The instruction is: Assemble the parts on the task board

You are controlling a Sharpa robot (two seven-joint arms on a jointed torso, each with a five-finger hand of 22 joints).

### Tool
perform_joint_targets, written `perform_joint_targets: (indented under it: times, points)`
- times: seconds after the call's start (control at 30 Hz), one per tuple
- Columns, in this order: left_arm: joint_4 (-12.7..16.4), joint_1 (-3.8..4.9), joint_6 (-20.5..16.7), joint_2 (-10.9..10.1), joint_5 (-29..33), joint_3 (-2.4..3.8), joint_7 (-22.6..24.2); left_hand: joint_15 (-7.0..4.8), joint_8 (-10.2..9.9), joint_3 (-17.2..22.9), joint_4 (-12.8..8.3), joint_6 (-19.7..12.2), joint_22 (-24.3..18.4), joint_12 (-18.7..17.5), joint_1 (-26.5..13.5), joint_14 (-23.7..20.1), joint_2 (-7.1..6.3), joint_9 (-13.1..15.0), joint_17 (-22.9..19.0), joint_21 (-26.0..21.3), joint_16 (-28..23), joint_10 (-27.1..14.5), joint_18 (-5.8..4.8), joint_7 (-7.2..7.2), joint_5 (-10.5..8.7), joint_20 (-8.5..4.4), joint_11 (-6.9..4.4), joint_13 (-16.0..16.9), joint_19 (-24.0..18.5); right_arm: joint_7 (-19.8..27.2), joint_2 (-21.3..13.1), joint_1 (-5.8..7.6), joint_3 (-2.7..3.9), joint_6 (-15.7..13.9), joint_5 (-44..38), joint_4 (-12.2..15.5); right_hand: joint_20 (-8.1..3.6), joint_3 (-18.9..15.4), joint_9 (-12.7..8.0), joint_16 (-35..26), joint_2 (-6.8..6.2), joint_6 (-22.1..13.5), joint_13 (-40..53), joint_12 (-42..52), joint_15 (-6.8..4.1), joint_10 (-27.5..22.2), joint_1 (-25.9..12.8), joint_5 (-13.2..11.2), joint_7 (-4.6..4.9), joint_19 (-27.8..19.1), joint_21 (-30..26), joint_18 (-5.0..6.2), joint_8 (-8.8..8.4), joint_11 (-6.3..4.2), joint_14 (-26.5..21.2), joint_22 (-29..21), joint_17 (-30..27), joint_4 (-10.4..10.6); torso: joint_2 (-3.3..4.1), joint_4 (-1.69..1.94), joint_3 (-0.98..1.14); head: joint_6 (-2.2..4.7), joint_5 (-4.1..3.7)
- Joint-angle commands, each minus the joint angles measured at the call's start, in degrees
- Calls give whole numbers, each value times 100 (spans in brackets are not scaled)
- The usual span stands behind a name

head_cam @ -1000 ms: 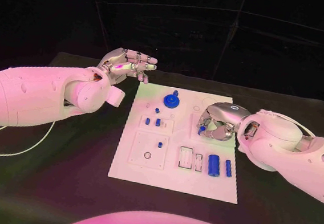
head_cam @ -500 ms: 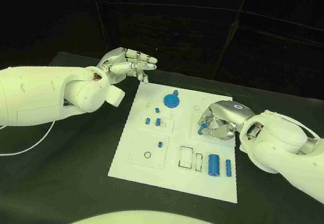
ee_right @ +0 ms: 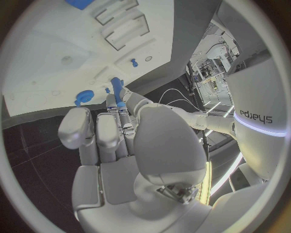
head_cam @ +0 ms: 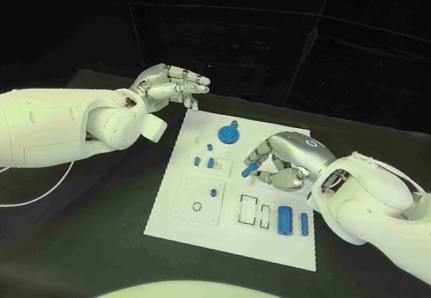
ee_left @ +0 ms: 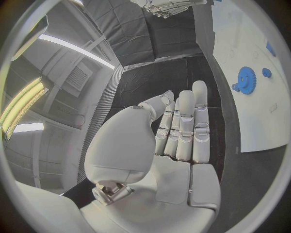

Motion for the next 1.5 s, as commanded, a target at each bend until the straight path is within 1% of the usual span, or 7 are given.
perform_joint_targets:
  times: [0.03, 0.1, 0.27, 0.5, 0.6, 0.83, 1.5]
  points:
    - [11, 8, 73, 9, 16, 4, 29, 8, 23, 13, -21, -23, -6, 30, -41, -32, -6, -7, -5, -21, -33, -16, 31, 8, 22, -10, -8, -10, -38, 260, 182, 8, 1, -122, 141, -19, -19, 58, 2, 35, -31, 30, 4, -30, -33, 52, 31, 29, 4, 19, 24, -33, 7, 9, 127, 5, -7, -5, 6, 9, -6, -20, 21]
    - [14, 8, 74, 16, 16, 5, 31, 8, 23, 13, -21, -23, -6, 30, -41, -32, -6, -7, -5, -21, -33, -16, 31, 8, 22, -10, -8, -10, -38, 329, 373, -7, -3, -34, 142, -93, -19, 69, 1, 36, -36, 29, 4, -37, -31, 53, 29, 41, 6, 17, 23, -32, 3, 11, 126, 2, -9, -11, 9, 6, 2, -30, 48]
    - [19, 8, 74, 25, 16, 5, 30, 8, 23, 13, -21, -23, -6, 30, -41, -32, -6, -7, -5, -21, -33, -16, 31, 8, 22, -10, -8, -10, -38, 454, 765, -114, -19, 180, 53, -268, -18, 86, -3, 34, -45, 26, 3, -53, -29, 51, 21, 65, 11, 13, 21, -32, -5, 16, 123, -2, -20, -18, 11, 3, 0, -56, 86]
    - [20, 8, 77, 41, 16, 5, 27, 8, 23, 13, -21, -23, -6, 30, -41, -32, -6, -7, -5, -21, -33, -16, 31, 8, 22, -10, -8, -10, -38, 502, 1137, -275, -45, 478, -152, -515, -15, 99, -7, 29, -59, 17, 2, -75, -23, 44, -3, 84, 20, 4, 15, -30, -17, 25, 118, -16, -37, -19, 10, -4, 1, -92, 139]
    - [19, 8, 80, 49, 16, 5, 25, 8, 23, 13, -21, -23, -6, 30, -41, -32, -6, -7, -5, -21, -33, -16, 31, 8, 22, -10, -8, -10, -38, 480, 1239, -336, -83, 590, -322, -607, -12, 99, -9, 23, -74, 14, 2, -88, -19, 41, -24, 92, 22, 0, 12, -29, -23, 29, 115, -21, -52, -16, 5, -4, 5, -104, 161]
    - [7, 9, 82, 71, 16, 5, 20, 8, 23, 13, -21, -23, -6, 30, -41, -32, -6, -7, -5, -21, -33, -16, 31, 8, 22, -10, -8, -10, -38, 438, 1414, -411, -143, 782, -563, -770, -9, 97, -10, 21, -87, 14, 2, -96, -17, 43, -42, 98, 23, -3, 12, -29, -27, 30, 112, -21, -60, -14, 5, -3, 13, -124, 184]
    - [-25, 8, 94, 107, 16, 5, 12, 10, 30, 10, -14, -27, -12, 39, -59, -35, 0, -7, -14, -28, -32, -19, 31, 7, 22, -7, -8, -12, -42, 385, 1524, -455, -157, 1077, -744, -849, -8, 101, -9, 25, -87, 20, 4, -99, -16, 49, -50, 105, 21, -4, 13, -29, -26, 28, 112, -20, -57, -13, 6, 0, 4, -177, 203]
